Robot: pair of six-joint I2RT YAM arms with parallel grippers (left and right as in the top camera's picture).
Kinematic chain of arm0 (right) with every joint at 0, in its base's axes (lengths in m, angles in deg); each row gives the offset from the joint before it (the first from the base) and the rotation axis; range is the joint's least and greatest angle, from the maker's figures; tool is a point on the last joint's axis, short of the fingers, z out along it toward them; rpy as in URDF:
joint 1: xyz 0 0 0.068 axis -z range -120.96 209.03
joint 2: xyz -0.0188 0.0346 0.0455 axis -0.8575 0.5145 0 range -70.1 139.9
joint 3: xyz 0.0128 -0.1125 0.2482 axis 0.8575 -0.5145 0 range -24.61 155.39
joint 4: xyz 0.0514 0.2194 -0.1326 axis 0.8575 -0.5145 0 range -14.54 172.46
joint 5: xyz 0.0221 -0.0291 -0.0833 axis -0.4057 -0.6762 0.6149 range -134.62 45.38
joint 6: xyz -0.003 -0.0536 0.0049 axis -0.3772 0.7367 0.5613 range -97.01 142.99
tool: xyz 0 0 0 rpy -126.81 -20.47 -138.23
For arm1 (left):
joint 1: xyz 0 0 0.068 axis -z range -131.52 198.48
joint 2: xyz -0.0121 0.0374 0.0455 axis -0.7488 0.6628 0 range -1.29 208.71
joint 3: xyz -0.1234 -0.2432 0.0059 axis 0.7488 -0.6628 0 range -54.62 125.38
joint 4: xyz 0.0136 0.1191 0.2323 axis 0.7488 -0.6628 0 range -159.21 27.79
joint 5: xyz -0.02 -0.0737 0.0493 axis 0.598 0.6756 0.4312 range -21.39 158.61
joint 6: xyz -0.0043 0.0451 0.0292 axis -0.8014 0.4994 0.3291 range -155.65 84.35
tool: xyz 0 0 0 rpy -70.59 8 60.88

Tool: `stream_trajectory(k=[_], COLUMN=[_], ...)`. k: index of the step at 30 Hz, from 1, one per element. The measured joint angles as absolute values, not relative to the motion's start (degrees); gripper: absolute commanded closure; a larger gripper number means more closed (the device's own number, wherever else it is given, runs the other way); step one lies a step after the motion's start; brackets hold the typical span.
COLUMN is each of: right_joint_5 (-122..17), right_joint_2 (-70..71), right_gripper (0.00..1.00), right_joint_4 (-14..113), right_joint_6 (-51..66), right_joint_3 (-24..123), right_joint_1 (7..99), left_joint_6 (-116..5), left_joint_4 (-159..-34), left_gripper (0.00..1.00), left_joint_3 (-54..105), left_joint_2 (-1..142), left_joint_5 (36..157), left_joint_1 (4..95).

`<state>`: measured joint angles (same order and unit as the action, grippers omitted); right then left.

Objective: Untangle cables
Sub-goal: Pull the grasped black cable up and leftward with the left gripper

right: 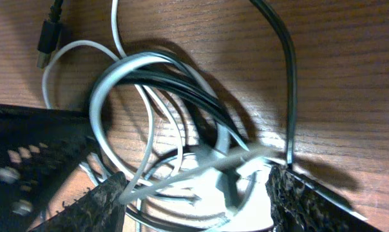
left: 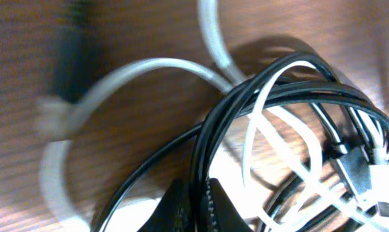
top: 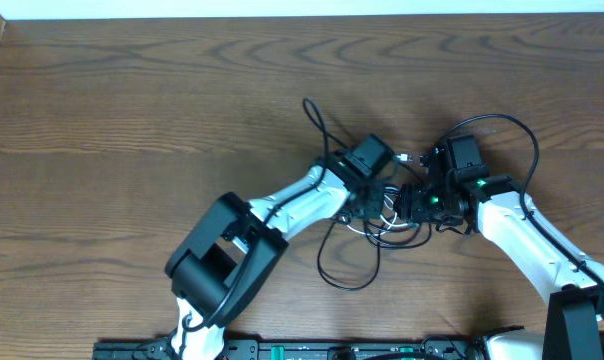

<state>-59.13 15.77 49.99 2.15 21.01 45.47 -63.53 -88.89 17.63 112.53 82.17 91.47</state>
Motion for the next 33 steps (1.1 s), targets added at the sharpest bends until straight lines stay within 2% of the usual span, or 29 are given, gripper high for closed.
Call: stream_trajectory(k=[8, 15, 22, 28, 33], right_joint_5=[-61.4, -65.9, -63.0, -61.4, -56.4], right_joint_2=[15.8, 15.8, 15.8, 15.8, 15.8], right_gripper=[0.33, 0.35, 0.34, 0.38, 0.30], right_joint_4=[53.1, 57.8, 59.9, 60.2, 54.3], right_joint_6=[2.1, 2.0, -1.7, -5.1, -7.0], right_joint_3=[21.0, 21.0, 21.0, 21.0, 21.1], right_joint_1=[45.5, 45.5, 45.5, 45.5, 45.3], left_joint_6=[-62.4, -61.8, -61.3, -61.3, -60.2], left_joint_4=[-90.0, -90.3, -90.7, -90.7, -92.8], left_gripper=[0.92, 0.92, 0.93, 0.93, 0.92], left_joint_3=[16.9, 16.9, 16.9, 16.9, 16.7], left_joint_2=[101.9, 95.7, 93.3, 90.0, 86.9], left_joint_5=[87.8, 94.0, 98.7, 99.6, 99.9], left_joint_1=[85.7, 86.0, 86.0, 86.0, 84.4])
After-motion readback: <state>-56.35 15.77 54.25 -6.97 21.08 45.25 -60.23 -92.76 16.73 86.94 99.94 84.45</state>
